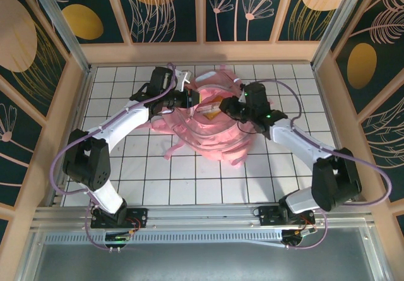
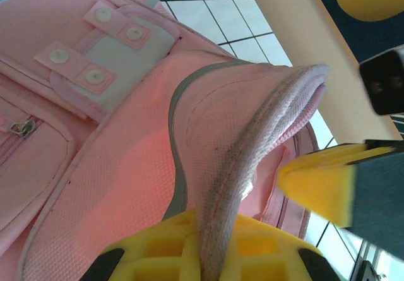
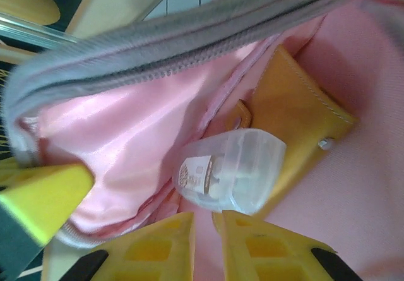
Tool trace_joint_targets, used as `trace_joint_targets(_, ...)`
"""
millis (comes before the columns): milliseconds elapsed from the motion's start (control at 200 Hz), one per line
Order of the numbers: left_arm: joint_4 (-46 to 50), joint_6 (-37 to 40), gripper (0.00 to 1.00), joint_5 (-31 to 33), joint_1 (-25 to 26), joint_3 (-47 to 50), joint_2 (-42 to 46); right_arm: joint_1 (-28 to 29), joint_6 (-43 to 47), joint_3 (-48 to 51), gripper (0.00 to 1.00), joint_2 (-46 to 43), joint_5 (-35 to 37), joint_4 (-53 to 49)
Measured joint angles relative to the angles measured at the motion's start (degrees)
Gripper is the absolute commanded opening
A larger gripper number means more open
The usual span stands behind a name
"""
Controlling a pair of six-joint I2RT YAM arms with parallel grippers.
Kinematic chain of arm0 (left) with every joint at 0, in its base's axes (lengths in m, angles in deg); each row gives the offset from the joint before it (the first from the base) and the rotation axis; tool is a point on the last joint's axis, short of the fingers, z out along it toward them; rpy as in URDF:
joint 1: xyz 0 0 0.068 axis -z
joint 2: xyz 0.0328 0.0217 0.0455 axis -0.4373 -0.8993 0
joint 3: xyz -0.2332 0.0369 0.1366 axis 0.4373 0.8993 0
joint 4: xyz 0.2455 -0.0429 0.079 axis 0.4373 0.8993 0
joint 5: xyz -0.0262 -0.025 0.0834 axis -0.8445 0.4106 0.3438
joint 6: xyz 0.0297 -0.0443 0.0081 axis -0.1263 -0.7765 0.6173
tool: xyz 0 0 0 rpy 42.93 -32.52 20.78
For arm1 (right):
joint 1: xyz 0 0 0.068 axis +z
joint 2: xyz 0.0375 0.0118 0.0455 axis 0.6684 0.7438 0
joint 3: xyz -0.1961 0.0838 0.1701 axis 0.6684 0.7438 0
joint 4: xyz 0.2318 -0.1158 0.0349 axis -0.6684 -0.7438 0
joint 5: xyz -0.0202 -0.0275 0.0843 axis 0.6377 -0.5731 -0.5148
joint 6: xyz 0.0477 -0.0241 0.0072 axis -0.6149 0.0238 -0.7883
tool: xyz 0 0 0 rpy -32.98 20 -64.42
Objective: Pack books, pencil case, and school supplies into a backpack
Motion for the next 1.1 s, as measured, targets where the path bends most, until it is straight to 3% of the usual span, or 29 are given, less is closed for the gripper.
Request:
trace_joint_targets(135,0.17,0.02,0.00,0.07,0.00,0.00,0.00,1.18,0.15,-0.11,0.02,6.01,2.64,5.60)
trace_joint_targets(265,0.31,0.02,0.00,0.17,0.00,0.00,0.00,1.16,0.46,-0.31,0.02,9.33,6.64,11.69)
trace_joint_targets(365,0.24,0.02,0.00,0.17,0.02,0.00,0.00,1.05,1.92,-1.60,0.04,11.80,8.33,15.96)
trace_joint_targets(460,-0.02,0.02,0.00,0.17,0.02,0.00,0.00,0.68,3.39,-3.89,0.13,14.03,8.24,18.21)
trace_joint_targets(525,-0.28,0.22,0.16,0.17,0.00,0.00,0.00,0.31,4.22,-4.76,0.15,14.29,7.04,18.12)
trace_joint_targets(611,-1.20,2.67,0.28,-1.14,0.15,-0.09,-0.09,0.00,4.50,-5.05,0.19,13.51,5.97,16.35)
trace_joint_targets(696,1.46,10.97,0.41,-3.10,0.70,-2.75,-0.59,-0.35,4.15,-3.13,0.26,9.20,5.31,11.74)
trace_joint_targets(746,4.24,17.07,0.56,-3.72,1.05,-4.87,-0.74,-0.81,4.04,-0.74,0.32,4.74,5.11,8.70)
trace_joint_targets(896,15.39,45.48,0.98,-4.00,1.53,-4.57,3.15,-5.14,3.85,3.21,0.49,-9.86,5.33,-3.54)
trace_joint_targets(996,15.02,57.33,0.98,3.50,1.64,3.43,9.27,-10.64,4.90,3.21,0.54,-14.40,5.01,-10.21)
trace_joint_targets(1096,12.72,62.40,0.84,8.26,-0.57,6.43,10.01,-15.47,5.57,3.61,0.63,-13.40,2.69,-13.88)
